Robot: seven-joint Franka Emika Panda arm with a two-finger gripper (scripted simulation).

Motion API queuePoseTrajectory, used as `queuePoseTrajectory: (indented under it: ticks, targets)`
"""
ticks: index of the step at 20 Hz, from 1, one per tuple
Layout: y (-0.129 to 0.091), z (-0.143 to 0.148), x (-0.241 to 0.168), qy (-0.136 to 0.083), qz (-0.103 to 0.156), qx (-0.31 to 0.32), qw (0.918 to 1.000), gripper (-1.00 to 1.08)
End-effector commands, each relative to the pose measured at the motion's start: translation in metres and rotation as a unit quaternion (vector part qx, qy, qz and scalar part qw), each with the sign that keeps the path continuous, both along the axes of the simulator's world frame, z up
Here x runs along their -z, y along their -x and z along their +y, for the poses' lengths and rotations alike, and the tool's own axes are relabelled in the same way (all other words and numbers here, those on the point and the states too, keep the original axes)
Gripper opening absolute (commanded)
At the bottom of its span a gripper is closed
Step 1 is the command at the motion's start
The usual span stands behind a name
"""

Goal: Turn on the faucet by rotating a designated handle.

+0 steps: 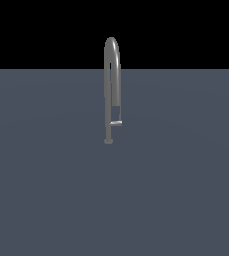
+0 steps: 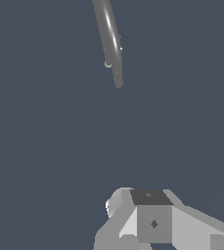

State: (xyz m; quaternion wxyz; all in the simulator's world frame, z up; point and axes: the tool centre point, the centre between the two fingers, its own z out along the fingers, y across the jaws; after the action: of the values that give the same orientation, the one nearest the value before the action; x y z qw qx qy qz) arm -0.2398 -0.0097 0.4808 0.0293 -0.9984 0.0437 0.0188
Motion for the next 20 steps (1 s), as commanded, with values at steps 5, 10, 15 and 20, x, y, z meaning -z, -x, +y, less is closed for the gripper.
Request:
queuePoseTrajectory:
  ticks: [5,10,15,20]
  targets:
    - [-0.026,0.003,0.005,-0.026,0.032,0.025,0.9988,-1.00]
    - [-0.053,0.004,0.012,-0.054,0.065,0.052,0.9951,-1.00]
    - [-0.081,0.005,0.021,-0.082,0.100,0.079,0.9884,-1.00]
    - [-0.109,0.004,0.033,-0.112,0.136,0.107,0.9786,-1.00]
